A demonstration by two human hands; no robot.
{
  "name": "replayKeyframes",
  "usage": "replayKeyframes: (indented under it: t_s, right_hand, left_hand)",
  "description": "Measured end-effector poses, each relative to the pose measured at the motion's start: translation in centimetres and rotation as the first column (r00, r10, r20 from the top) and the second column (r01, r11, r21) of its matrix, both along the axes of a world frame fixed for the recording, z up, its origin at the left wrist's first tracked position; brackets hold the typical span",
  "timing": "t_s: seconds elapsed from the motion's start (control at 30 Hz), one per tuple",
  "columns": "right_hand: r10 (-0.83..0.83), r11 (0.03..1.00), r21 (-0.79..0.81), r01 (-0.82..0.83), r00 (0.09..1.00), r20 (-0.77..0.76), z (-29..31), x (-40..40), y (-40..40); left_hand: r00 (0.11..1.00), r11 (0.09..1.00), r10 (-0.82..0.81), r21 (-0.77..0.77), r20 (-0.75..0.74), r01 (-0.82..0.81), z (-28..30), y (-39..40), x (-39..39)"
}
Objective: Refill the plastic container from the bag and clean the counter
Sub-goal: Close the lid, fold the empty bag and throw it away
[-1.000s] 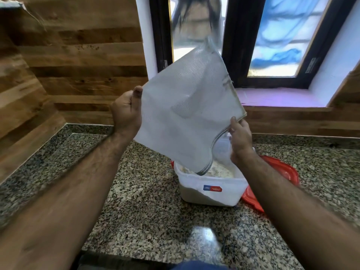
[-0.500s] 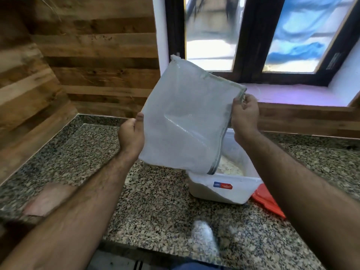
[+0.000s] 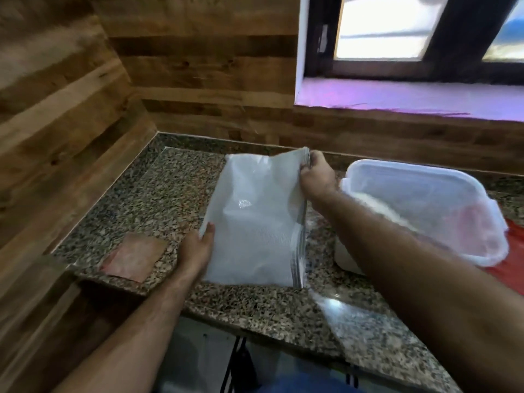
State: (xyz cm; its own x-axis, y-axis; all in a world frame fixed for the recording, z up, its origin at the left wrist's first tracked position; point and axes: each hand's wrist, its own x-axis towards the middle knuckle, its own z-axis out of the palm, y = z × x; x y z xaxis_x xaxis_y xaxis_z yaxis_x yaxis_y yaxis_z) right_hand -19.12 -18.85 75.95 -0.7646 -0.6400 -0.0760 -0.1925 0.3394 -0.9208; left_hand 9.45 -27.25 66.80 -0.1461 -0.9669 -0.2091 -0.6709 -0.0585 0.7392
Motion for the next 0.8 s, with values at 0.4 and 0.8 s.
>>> replayKeyframes:
  t_s: [0.4,0.8]
  right_hand:
    - [-0.078,0.886,0.453,0.099,0.995,-0.065,-12.7,3.8,0.9]
    - [0.636,0.568,0.774,-0.280,0.746,-0.197,-18.5,16.0,3.6]
  left_hand:
    - [0.819,0.885,-0.446,0.043,0.361,0.463,-8.8,0.3,3.1]
    - [0.229,0.271,-0.752,-0.028,0.618,0.962,-7.7,-9.3,-8.2]
